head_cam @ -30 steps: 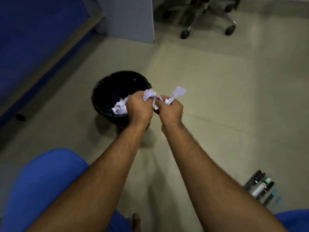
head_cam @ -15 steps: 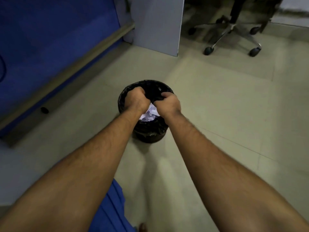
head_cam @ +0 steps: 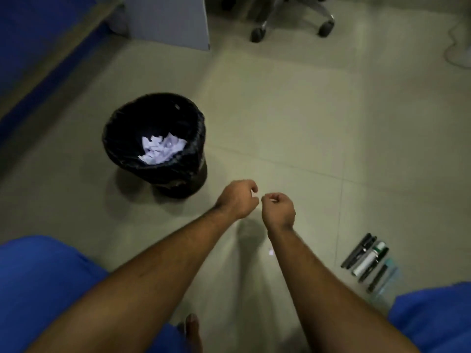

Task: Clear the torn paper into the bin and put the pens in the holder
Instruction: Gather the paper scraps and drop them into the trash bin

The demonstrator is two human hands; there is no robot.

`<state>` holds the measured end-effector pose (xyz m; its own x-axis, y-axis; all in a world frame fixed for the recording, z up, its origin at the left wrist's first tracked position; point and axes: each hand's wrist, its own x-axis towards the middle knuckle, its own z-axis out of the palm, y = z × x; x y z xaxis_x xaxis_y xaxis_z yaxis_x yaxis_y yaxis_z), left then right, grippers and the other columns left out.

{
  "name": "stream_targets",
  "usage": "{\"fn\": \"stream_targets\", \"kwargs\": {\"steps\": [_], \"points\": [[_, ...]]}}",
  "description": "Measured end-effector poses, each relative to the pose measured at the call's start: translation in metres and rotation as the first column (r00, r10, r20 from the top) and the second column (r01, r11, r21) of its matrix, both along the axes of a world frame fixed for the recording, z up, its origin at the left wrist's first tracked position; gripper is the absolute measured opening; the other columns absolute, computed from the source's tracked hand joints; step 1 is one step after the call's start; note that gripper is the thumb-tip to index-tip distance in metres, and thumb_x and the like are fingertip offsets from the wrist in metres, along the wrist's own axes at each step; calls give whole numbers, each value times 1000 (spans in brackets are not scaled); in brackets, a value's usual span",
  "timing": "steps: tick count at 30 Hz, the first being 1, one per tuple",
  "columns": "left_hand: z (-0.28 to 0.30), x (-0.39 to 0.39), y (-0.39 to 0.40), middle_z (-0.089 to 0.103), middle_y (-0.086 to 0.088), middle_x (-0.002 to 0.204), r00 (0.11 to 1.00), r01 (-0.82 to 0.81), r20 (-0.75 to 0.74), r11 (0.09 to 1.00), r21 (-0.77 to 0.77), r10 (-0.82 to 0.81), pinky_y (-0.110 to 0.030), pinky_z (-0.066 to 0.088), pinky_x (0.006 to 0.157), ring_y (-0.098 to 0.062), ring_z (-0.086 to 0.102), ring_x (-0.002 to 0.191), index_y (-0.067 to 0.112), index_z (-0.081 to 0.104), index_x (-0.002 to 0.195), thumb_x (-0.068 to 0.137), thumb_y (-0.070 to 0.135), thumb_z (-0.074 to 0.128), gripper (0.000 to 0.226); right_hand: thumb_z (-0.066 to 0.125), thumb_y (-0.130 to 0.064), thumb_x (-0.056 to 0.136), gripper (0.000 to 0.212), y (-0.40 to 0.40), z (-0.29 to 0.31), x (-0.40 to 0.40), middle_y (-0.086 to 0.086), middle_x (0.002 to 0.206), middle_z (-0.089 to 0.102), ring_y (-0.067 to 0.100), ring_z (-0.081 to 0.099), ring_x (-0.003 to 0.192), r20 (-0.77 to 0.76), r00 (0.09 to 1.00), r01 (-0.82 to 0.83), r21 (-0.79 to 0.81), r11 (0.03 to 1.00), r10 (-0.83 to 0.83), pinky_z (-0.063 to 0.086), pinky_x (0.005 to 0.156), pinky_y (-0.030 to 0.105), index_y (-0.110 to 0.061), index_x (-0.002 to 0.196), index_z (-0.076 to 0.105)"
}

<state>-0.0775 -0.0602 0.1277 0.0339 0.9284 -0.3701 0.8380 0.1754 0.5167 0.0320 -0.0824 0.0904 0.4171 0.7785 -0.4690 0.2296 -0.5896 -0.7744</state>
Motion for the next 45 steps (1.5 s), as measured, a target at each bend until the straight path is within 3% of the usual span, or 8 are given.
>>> {"fn": "stream_targets", "kwargs": {"steps": [4,9,21,28,31,35,41,45], "points": [[-86,45,-40,45,-13,139,922,257,-223,930,-263,-317,-43,47,98,-34,46,126,15,44,136,83,37,67,62,67,-22,83,21,-54,-62,47,5,104,74,27,69,92,115,984,-106,-245,964,138,51,80,24,-18,104,69],[-131,51,-79,-3,-13,164,836,325,-342,889,-321,-429,-53,28,115,-36,3,150,24,11,155,82,43,71,96,68,-39,84,45,-117,-94,65,9,118,63,31,62,106,304,907,-207,-285,936,293,52,88,34,-17,122,61],[-137,41,-79,-4,-7,165,788,381,-388,873,-304,-479,-46,37,110,-30,4,151,30,6,156,77,51,75,106,55,-21,96,20,-104,-114,51,11,113,58,30,61,97,490,705,-436,-271,858,513,53,77,35,-15,108,68],[-134,35,-76,5,-7,163,760,422,-400,857,-295,-512,-46,41,105,-30,14,148,31,15,154,81,48,70,94,64,-20,87,11,-96,-114,52,3,90,75,24,69,83,183,963,-161,-192,968,197,57,78,31,-16,88,74],[-118,28,-63,30,-7,154,863,339,-313,914,-224,-397,-44,45,101,-30,36,136,24,34,148,85,31,64,70,71,-14,82,9,-81,-93,38,4,75,73,25,71,70,-110,985,111,-201,973,-135,63,69,42,-18,74,72],[-78,4,-41,54,-10,128,977,26,-215,997,77,-9,-39,50,90,-31,56,113,17,57,128,89,27,56,40,72,-5,84,12,-42,-42,15,3,70,67,13,60,54,-341,914,202,-81,976,-218,57,53,30,-14,76,69],[18,-48,-9,68,-4,94,895,-408,-11,826,389,446,-30,40,67,-28,63,87,17,64,86,86,34,59,18,67,-1,87,7,30,63,-63,4,73,65,14,63,60,-625,779,172,143,975,-46,52,50,24,-8,88,68],[61,-94,-10,68,-2,79,770,-584,64,662,469,634,-26,34,63,-29,64,81,19,55,76,83,45,64,29,67,-5,87,15,59,105,-121,3,69,67,17,64,62,-535,822,6,353,936,196,56,54,29,-18,79,67]]}}
